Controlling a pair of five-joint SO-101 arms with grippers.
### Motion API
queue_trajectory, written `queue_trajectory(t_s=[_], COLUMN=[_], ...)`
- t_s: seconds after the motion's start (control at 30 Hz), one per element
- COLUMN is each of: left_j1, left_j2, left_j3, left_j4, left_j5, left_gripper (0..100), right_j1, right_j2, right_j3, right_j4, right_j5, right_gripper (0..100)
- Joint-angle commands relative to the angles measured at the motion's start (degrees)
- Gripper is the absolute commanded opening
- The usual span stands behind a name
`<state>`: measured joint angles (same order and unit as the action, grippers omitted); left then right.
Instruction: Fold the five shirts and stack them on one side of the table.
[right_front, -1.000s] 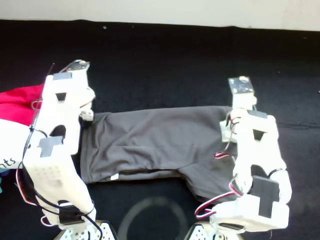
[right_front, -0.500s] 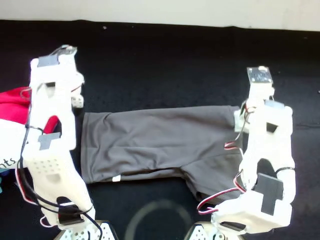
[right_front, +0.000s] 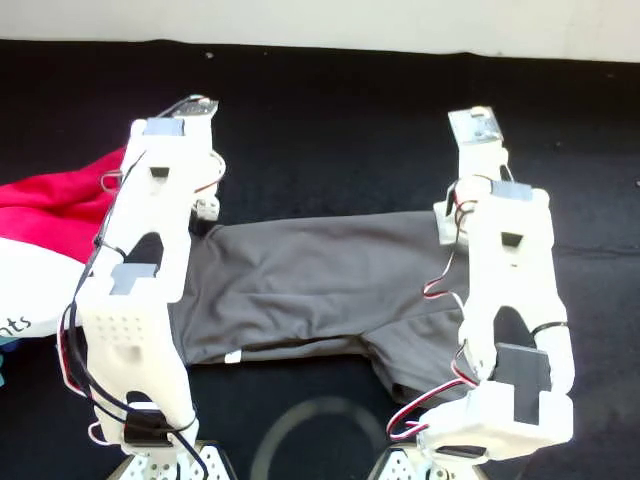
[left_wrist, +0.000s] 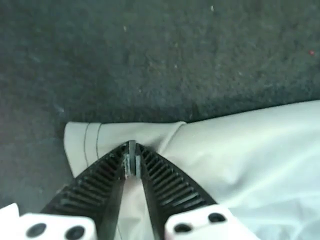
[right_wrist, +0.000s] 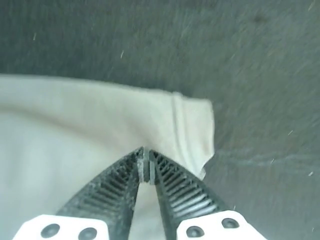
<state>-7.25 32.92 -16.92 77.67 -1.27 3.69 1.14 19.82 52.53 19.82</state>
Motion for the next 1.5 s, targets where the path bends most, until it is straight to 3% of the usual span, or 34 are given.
queue_trajectory(t_s=[0.0,0.3,0.57,0.9,1.03,1.2,1.4,1.47], left_j1=[-3.7,-7.3,-5.9,-2.7,1.4,4.0,5.8,5.8], left_j2=[-0.4,-0.5,-1.0,-1.0,-1.1,-1.1,-3.4,-5.5], left_j3=[1.8,3.6,1.4,-19.2,-21.1,-18.9,-6.6,-0.9], left_j4=[-4.2,-6.2,-5.3,16.9,22.8,23.1,22.6,19.0], left_j5=[0.1,-3.4,-3.2,-0.2,-0.3,0.1,0.0,0.0], left_gripper=[1,1,1,1,1,1,1,1], right_j1=[-0.1,8.0,8.9,7.9,5.4,1.2,-2.5,-2.9], right_j2=[1.3,11.9,11.7,7.3,0.0,-7.6,-9.6,-9.5], right_j3=[2.0,-4.4,-13.5,-23.4,-18.0,-4.8,10.8,14.2], right_j4=[-4.3,-4.5,3.4,15.8,16.2,11.0,1.6,-2.2], right_j5=[-0.2,-0.4,-0.4,-0.4,-0.3,-0.4,-0.4,-0.4], right_gripper=[0.5,0.5,0.5,0.5,0.5,0.5,0.5,0.5])
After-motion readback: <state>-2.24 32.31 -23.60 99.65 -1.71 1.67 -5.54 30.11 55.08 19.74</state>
